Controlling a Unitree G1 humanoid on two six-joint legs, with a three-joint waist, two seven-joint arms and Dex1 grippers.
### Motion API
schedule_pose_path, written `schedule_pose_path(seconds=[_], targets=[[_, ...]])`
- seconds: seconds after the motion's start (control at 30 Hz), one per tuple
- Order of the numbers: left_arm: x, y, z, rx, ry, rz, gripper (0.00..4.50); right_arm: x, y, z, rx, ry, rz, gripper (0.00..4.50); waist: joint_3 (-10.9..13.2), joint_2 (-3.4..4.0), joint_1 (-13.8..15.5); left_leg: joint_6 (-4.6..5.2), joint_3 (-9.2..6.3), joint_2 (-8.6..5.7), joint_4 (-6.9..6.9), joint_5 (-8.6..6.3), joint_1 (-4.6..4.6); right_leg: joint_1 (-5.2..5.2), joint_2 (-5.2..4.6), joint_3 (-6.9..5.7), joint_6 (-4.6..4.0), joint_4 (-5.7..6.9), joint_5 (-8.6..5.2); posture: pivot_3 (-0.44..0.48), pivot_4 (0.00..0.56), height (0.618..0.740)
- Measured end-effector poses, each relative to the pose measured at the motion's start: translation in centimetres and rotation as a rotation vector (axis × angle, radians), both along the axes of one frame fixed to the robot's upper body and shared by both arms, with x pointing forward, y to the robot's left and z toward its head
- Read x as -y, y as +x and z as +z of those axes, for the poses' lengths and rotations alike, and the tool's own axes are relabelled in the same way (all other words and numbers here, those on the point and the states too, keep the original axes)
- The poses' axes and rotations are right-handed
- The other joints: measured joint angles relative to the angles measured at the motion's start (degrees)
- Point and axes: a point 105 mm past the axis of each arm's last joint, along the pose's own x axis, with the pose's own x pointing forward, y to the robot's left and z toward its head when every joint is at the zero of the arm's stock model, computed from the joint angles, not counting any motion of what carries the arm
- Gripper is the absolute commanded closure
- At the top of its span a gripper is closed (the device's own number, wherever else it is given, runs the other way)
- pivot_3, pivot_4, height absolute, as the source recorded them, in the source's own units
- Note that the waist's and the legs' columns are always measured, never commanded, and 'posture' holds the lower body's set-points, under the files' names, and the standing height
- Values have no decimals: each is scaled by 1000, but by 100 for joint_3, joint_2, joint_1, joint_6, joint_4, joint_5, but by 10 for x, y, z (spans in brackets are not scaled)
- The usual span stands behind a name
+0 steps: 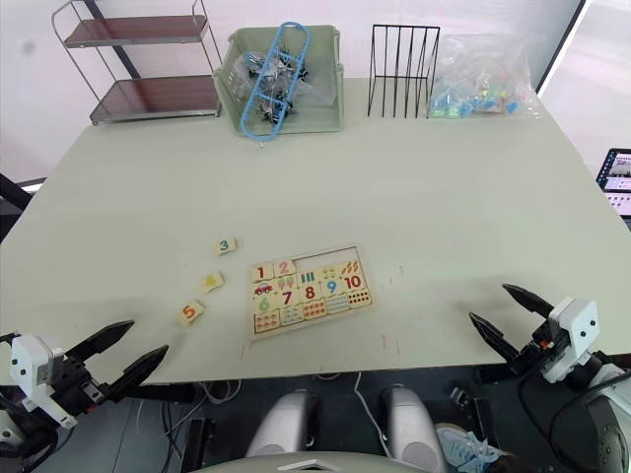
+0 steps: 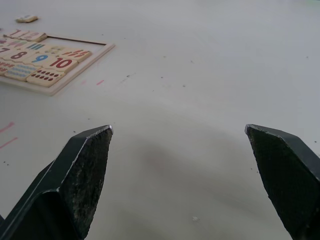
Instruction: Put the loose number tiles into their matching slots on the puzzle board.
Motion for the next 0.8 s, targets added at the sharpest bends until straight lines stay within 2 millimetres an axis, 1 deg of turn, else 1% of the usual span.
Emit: schedule_pose_path(seconds=[0.37,0.63,0.8], targets=[[2,10,5,34,0,-12,0,-1,-8,-3,-8,13,22,45,0,0,0,0,1,0,0,0,1,4,0,1,0,-3,0,0,150,740],[4,15,6,45,2,-20,0,-2,-7,2,50,-12,11,45,0,0,2,0,1,0,0,0,2,5,0,0,1,-3,0,0,150,740],[6,16,5,45,-3,-23,0,-4,-7,0,62,-18,15,45,0,0,3,0,1,0,0,0,2,6,0,0,1,-3,1,0,150,740]])
